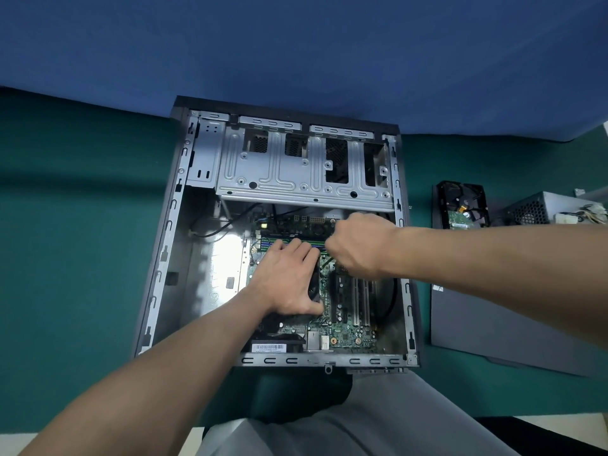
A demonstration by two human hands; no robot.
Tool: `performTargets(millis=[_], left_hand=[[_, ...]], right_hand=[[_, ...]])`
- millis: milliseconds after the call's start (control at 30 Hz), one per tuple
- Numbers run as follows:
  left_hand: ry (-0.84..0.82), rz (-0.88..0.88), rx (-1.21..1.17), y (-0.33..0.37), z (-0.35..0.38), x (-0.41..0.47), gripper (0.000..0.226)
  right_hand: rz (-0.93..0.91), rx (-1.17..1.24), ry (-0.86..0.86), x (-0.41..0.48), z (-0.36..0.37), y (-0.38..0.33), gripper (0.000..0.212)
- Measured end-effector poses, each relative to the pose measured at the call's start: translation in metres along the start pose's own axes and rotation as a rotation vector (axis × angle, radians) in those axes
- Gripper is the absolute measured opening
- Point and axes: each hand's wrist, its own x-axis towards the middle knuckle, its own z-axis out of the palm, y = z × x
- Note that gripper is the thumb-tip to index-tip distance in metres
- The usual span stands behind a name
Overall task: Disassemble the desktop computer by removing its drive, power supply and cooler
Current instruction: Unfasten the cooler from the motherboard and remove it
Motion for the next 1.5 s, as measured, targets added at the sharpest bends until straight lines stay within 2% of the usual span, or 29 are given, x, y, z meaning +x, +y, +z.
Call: performTargets(millis=[67, 133, 200, 300, 367, 400, 433, 500, 633, 700, 767, 800, 867, 933, 967, 1033, 1067, 1100, 1167, 1233, 1333, 1433, 1500], left_hand=[[-0.008, -0.001, -0.004, 0.000, 0.000, 0.000, 0.083], [-0.005, -0.002, 0.000, 0.000, 0.000, 0.000, 0.085], [0.002, 0.002, 0.000, 0.000, 0.000, 0.000, 0.085], [0.010, 0.009, 0.009, 0.000, -0.001, -0.001, 0.086], [0.011, 0.009, 0.007, -0.001, 0.000, -0.001, 0.086], [0.010, 0.010, 0.008, -0.001, 0.000, 0.000, 0.087], [0.010, 0.010, 0.007, -0.001, 0.000, 0.000, 0.087], [0.014, 0.008, 0.004, -0.001, 0.001, 0.000, 0.086], [-0.008, 0.002, 0.006, -0.001, 0.002, 0.001, 0.089], [-0.034, -0.011, 0.016, 0.000, 0.003, 0.002, 0.093], [-0.048, -0.014, 0.022, 0.000, 0.003, 0.002, 0.093], [-0.044, -0.014, 0.024, 0.000, 0.003, 0.002, 0.092], [-0.022, -0.014, 0.012, 0.000, 0.003, 0.001, 0.091], [0.004, -0.007, 0.011, 0.000, 0.002, 0.000, 0.090], [0.011, -0.002, 0.015, 0.000, 0.002, 0.000, 0.090], [0.009, 0.001, 0.018, 0.000, 0.001, 0.000, 0.090], [0.005, -0.001, 0.019, -0.001, 0.001, -0.001, 0.091], [0.002, 0.000, 0.018, -0.001, 0.001, 0.000, 0.092], [0.005, 0.002, 0.018, -0.001, 0.000, 0.000, 0.090], [0.013, 0.009, 0.019, -0.001, 0.000, 0.000, 0.088], [0.017, 0.008, 0.017, -0.001, 0.000, 0.000, 0.085], [0.005, 0.005, 0.022, 0.000, -0.001, 0.000, 0.087], [-0.001, 0.003, 0.017, 0.000, 0.000, 0.000, 0.087]], right_hand=[[-0.210, -0.238, 0.092, 0.001, 0.004, 0.001, 0.038], [-0.223, -0.223, 0.087, 0.003, 0.003, 0.005, 0.037], [-0.081, 0.104, 0.048, 0.007, 0.004, 0.008, 0.032], [0.393, 0.860, -0.054, 0.016, 0.009, 0.009, 0.024], [0.685, 1.329, -0.282, 0.017, 0.008, 0.010, 0.019], [0.723, 1.421, -0.403, 0.015, 0.007, 0.008, 0.017], [0.699, 1.412, -0.459, 0.014, 0.008, 0.006, 0.017], [0.581, 1.173, -0.380, 0.015, 0.008, -0.002, 0.016], [0.271, 0.343, -0.098, 0.007, 0.002, -0.014, 0.017], [0.022, -0.031, -0.009, 0.001, 0.001, -0.016, 0.022], [-0.170, -0.262, 0.046, 0.001, 0.002, -0.021, 0.034], [-0.175, -0.252, 0.062, 0.001, 0.002, -0.022, 0.035], [-0.041, 0.032, 0.111, 0.003, 0.002, -0.020, 0.025], [0.253, 0.543, 0.116, 0.010, 0.004, -0.013, 0.015], [0.428, 0.838, 0.062, 0.013, 0.005, -0.008, 0.011], [0.751, 1.437, -0.179, 0.014, 0.008, 0.001, 0.010], [0.833, 1.600, -0.328, 0.013, 0.010, 0.002, 0.012], [0.848, 1.640, -0.431, 0.012, 0.012, 0.001, 0.013], [0.792, 1.445, -0.433, 0.013, 0.013, -0.003, 0.017], [0.667, 1.143, -0.285, 0.015, 0.011, -0.008, 0.019], [0.418, 0.635, -0.138, 0.009, 0.006, -0.007, 0.022], [0.118, 0.064, 0.030, 0.001, 0.006, -0.006, 0.036], [-0.076, -0.170, 0.102, 0.001, 0.006, -0.006, 0.040]])
